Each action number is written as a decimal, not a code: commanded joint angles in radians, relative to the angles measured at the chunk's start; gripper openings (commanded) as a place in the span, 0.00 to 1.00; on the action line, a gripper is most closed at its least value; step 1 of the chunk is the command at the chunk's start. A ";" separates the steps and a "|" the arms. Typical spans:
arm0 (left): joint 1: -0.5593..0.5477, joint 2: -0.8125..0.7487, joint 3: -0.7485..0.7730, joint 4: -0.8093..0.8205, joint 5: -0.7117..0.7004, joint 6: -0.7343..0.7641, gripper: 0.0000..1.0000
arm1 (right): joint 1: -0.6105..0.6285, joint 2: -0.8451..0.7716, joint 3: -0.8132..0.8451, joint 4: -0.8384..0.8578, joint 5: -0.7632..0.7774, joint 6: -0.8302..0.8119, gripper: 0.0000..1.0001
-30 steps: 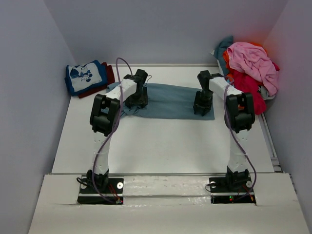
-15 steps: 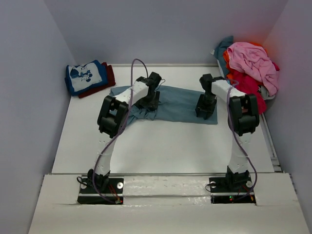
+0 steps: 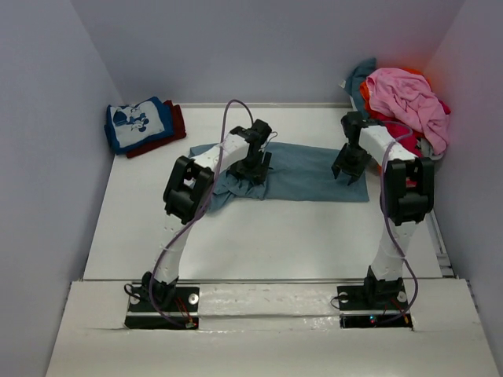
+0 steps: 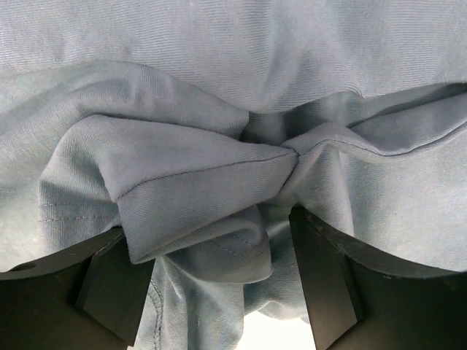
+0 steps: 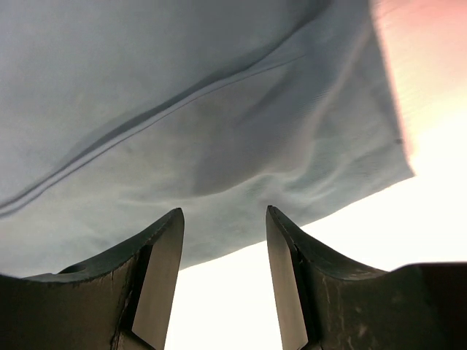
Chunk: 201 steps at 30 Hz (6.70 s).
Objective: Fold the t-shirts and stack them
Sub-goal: Fold the other side of the tshirt into a rectangle
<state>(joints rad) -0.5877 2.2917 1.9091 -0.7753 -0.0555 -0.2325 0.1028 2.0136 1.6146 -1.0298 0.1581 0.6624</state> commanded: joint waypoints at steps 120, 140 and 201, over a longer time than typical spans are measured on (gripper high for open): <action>0.167 -0.278 0.082 0.002 -0.262 -0.202 0.06 | 0.064 -0.026 0.060 0.011 -0.084 -0.136 0.53; 0.200 -0.155 0.121 -0.021 -0.214 -0.176 0.74 | 0.064 -0.009 0.048 0.019 -0.078 -0.150 0.53; 0.167 -0.363 -0.554 0.289 0.118 -0.189 0.92 | 0.064 0.033 0.018 0.085 -0.109 -0.141 0.52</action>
<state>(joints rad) -0.4278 1.9663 1.4059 -0.5129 0.0231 -0.4244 0.1589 2.0872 1.6363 -0.9730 0.0692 0.5274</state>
